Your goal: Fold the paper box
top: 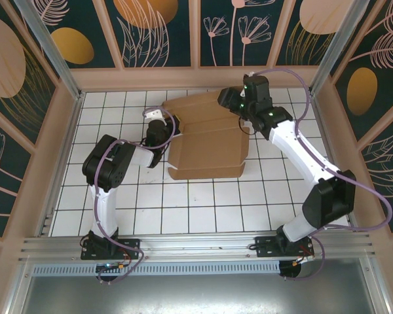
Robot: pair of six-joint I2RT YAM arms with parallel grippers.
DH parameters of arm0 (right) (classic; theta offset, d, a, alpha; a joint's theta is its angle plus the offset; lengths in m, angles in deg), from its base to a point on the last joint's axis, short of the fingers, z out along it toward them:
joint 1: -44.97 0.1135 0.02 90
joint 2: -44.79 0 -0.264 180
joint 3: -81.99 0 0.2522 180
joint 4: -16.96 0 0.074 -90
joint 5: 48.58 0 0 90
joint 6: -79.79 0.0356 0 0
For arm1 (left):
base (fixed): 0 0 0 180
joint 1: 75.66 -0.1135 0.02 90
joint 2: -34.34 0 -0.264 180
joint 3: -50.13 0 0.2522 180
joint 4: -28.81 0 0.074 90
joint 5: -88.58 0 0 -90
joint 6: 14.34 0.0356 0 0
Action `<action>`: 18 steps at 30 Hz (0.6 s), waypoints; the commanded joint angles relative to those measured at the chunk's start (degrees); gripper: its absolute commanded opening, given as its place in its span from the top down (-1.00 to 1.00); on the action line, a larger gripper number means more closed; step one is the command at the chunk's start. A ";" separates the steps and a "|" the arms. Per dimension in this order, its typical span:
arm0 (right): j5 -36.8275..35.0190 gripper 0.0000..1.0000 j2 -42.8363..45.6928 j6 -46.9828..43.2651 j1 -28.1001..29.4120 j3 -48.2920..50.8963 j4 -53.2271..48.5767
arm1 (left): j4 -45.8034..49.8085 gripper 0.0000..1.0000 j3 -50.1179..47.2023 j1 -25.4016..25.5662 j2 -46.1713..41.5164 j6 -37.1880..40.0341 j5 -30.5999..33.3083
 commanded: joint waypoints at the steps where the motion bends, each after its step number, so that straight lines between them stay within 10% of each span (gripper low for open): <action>1: 0.95 -0.29 7.46 -1.91 0.12 5.43 6.89 | 0.29 1.00 3.27 0.16 -0.81 -5.48 -2.16; 12: -7.13 -0.40 26.40 -6.03 -1.06 27.43 10.69 | 3.09 1.00 4.79 0.16 -1.68 -7.68 -3.49; 18: 0.11 -0.31 26.67 -3.01 -5.20 31.63 9.34 | 3.12 1.00 5.26 0.16 -1.97 -9.01 -5.38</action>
